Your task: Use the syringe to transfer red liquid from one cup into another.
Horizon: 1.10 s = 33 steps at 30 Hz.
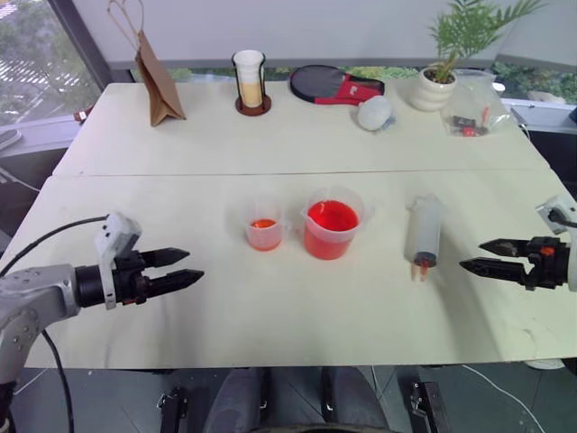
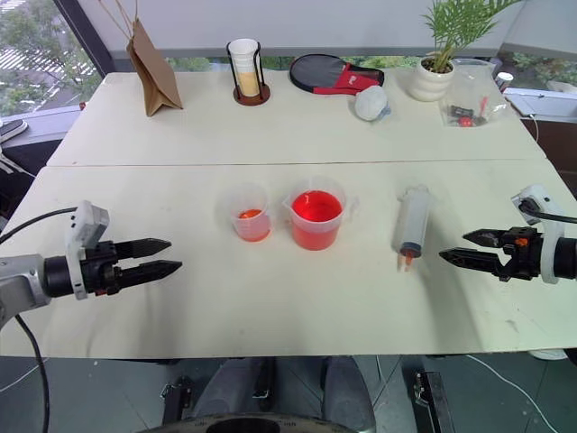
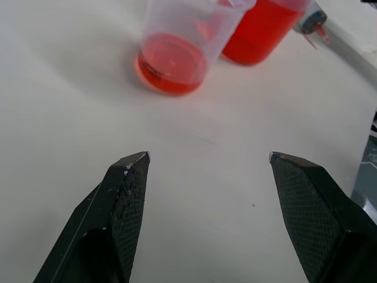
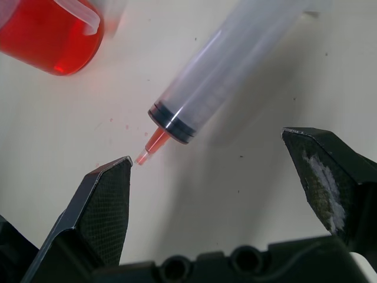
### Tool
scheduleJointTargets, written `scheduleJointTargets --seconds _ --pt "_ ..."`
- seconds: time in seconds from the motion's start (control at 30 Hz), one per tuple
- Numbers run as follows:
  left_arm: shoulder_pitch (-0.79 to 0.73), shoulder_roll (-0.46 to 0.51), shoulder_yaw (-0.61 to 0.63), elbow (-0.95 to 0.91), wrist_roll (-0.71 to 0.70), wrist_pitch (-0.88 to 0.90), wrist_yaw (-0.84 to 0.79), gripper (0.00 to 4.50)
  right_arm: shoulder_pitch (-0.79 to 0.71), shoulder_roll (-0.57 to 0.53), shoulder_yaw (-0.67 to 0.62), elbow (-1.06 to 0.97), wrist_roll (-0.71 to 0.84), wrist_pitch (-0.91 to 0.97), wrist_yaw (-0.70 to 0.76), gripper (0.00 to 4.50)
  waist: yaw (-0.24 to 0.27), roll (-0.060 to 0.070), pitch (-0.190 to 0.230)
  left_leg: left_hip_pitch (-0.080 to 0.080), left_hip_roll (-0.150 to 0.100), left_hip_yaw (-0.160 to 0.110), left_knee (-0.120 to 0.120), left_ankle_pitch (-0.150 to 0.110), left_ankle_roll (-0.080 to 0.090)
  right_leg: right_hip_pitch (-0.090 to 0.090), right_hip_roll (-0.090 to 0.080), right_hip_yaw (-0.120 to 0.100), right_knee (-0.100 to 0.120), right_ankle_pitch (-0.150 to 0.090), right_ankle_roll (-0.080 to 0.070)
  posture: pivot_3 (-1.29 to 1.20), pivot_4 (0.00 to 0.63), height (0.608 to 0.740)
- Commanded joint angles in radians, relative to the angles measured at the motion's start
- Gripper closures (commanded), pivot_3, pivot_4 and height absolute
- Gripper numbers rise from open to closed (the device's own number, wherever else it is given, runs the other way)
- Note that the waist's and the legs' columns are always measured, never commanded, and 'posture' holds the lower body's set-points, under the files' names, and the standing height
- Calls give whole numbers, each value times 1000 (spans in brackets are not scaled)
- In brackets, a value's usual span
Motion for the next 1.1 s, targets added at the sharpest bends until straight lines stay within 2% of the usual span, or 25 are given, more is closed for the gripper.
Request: scheduleJointTargets --seconds 0.03,0.47,0.6,0.77,0.87,0.97,1.1 --pt "-18 10 0 -3 27 -37 -8 1150 3 6 -28 -22 2 -4 -12 38 1 0 0 0 0 0 0 0 0 0 0 0 0 0 0 0 150 740" --pt "-54 -3 -10 9 40 -51 -4 1150 -93 12 19 37 -15 44 -61 38 2 0 0 0 0 0 0 0 0 0 0 0 0 0 0 0 150 740" --pt "-125 13 -38 23 48 -65 -29 1150 -219 -12 78 77 18 198 -74 38 1 0 0 0 0 0 0 0 0 -1 0 0 0 0 0 0 150 740" --pt "-335 57 -141 56 51 -77 -143 1150 -473 -76 277 143 -57 242 -1 38 -1 2 1 -3 0 0 0 0 0 -4 0 0 0 0 0 0 150 740" --pt "-491 68 -214 97 86 -110 -215 1150 -669 -57 475 223 -150 320 34 38 -5 2 1 -7 0 0 1 0 0 -7 0 0 0 0 0 0 150 740" --pt "-562 75 -278 122 135 -151 -277 1150 -795 -22 586 336 -197 365 86 38 -11 2 1 -13 -1 1 1 1 -1 -13 1 0 1 1 1 0 150 740" --pt "-646 34 -328 181 181 -219 -323 1150 -956 98 691 588 -317 378 40 38 -19 1 1 -19 -2 3 2 4 -6 -20 1 -1 4 3 5 0 150 740"
